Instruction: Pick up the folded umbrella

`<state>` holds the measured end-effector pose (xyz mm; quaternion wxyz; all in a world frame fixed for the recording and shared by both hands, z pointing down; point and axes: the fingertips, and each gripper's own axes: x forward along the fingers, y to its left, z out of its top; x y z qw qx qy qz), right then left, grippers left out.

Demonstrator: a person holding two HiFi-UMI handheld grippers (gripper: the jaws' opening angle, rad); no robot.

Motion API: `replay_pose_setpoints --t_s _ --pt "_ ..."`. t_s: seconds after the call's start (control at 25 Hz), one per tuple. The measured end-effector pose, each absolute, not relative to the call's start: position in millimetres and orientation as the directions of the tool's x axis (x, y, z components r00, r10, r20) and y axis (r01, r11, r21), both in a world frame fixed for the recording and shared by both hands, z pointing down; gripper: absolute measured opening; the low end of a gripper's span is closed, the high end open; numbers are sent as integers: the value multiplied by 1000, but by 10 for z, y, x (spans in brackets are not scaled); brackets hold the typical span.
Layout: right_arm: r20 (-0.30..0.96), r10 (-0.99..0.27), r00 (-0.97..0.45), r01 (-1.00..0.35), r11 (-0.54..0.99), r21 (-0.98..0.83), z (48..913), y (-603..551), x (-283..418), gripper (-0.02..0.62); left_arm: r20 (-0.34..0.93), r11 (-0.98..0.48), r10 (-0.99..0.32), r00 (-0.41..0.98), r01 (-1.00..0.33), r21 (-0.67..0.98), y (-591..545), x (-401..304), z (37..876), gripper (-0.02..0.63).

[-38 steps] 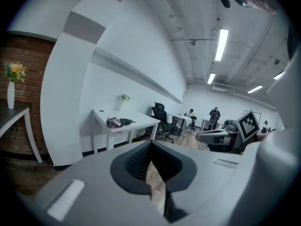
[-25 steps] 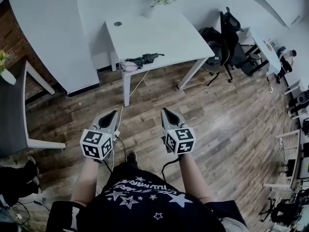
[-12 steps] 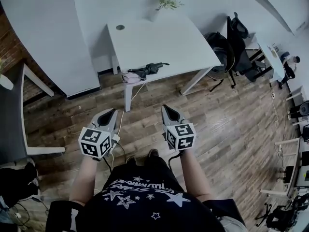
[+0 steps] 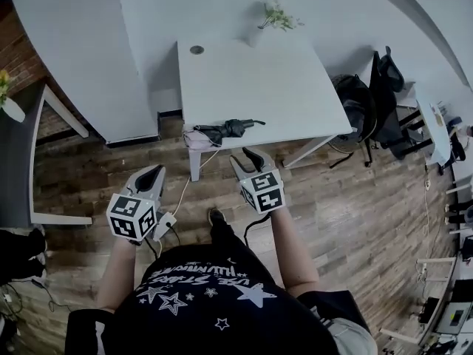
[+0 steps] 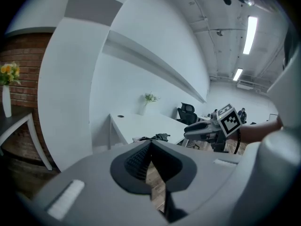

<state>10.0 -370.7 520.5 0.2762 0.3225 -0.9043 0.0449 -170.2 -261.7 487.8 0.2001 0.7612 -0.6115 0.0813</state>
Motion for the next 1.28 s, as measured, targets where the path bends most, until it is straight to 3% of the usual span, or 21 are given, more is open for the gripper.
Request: replay_pose_setpoints --t_s 0.36,0.68,0.92,1.28 --pt "709 -319 -629 -174 946 272 5664 -4367 -226 338 409 16 -910 68 -980 199 -3054 -1782 4947 0" --pt "814 -179 -552 132 946 297 6083 -4602 -507 342 449 141 -893 -38 -970 198 -3163 -1874 5108 0" --pt "870 -67 -488 280 932 229 6344 -4654 -563 335 465 228 -878 -114 -954 196 -3185 -1932 5204 0" --pt "926 -1 -377 436 882 179 6578 -4687 -645 301 480 295 -861 -170 -935 198 -3141 -1967 5295 0"
